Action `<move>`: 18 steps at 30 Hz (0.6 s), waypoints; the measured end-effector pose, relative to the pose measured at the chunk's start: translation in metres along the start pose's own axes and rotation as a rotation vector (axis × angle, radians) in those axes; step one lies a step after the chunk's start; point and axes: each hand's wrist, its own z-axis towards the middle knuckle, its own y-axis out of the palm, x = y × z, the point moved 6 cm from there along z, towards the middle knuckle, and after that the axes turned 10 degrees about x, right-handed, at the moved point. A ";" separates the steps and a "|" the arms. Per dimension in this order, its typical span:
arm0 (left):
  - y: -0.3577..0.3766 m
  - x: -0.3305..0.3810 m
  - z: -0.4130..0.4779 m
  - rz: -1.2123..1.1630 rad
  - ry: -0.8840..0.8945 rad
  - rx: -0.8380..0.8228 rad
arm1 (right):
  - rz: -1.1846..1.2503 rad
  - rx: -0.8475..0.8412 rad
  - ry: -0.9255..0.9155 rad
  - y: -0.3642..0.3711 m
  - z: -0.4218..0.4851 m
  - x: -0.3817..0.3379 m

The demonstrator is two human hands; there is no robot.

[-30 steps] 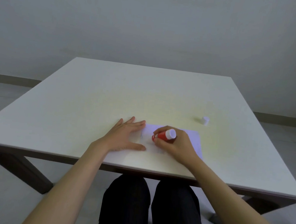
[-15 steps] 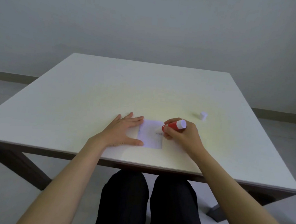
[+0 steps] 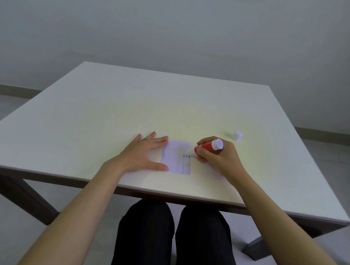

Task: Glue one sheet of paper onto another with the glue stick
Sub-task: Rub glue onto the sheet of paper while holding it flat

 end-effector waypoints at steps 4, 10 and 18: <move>0.001 -0.001 0.000 -0.002 0.000 0.007 | -0.046 -0.200 -0.109 0.007 -0.025 -0.001; 0.001 0.000 0.000 -0.003 0.006 0.002 | -0.040 -0.119 -0.054 0.002 -0.004 -0.004; 0.000 0.002 0.000 0.016 -0.004 0.003 | -0.043 -0.206 -0.101 0.036 -0.012 -0.012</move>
